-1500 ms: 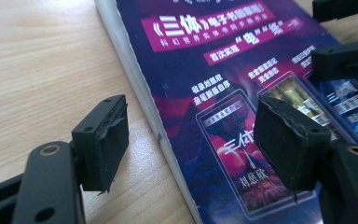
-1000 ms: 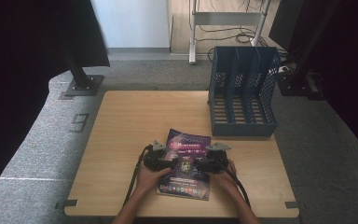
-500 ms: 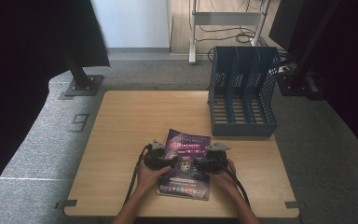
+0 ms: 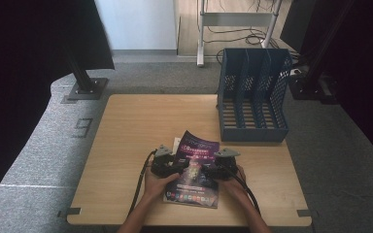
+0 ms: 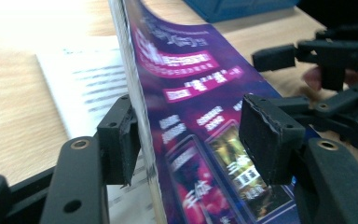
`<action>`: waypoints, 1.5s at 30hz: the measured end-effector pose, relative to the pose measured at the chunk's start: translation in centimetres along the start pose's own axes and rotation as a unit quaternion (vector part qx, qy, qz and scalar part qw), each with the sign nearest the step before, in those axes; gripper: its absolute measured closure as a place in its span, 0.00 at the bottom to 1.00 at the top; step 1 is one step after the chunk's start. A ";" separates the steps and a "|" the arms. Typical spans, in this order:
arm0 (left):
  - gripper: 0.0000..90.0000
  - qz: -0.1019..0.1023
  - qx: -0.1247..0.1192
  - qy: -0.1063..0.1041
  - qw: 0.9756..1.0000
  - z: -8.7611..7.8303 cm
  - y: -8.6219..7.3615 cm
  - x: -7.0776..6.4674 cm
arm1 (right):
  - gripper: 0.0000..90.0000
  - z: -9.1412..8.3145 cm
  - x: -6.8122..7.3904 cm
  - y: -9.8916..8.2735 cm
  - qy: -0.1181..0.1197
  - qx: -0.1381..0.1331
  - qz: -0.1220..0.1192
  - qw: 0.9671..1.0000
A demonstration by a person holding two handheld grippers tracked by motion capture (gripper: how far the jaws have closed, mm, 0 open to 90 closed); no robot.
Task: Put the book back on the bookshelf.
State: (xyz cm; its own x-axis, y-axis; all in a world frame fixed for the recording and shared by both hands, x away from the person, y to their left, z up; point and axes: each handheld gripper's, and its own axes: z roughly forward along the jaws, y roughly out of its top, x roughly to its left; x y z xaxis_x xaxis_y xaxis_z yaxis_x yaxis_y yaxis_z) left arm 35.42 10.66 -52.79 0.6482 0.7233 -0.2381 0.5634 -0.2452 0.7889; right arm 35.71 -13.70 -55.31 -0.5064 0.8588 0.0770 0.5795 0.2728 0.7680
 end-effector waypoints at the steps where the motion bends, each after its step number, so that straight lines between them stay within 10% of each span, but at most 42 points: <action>1: 0.45 0.009 0.004 0.002 1.000 0.1 0.1 -0.2 | 0.17 0.0 0.0 0.0 0.000 0.000 0.000 1.000; 19: 0.57 0.016 0.051 0.040 0.998 2.5 2.9 0.8 | 0.18 -0.1 -0.2 0.0 0.007 0.000 -0.009 1.000; 34: 0.88 0.024 0.038 0.040 0.998 2.4 2.5 0.7 | 0.18 -0.1 -0.2 -0.1 0.008 0.000 -0.009 1.000; 45: 0.92 0.014 0.033 0.030 0.999 2.4 2.4 0.9 | 0.18 -0.1 -0.3 -0.1 0.008 -0.001 -0.009 1.000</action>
State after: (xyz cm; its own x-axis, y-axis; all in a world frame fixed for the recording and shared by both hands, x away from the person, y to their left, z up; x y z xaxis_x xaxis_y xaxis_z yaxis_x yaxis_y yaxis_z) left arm 38.57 9.20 -52.47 0.6338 0.7522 -0.1803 0.5788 -0.3066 0.7557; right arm 35.71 -14.00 -55.31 -0.5267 0.8469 0.0732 0.5695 0.2875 0.7701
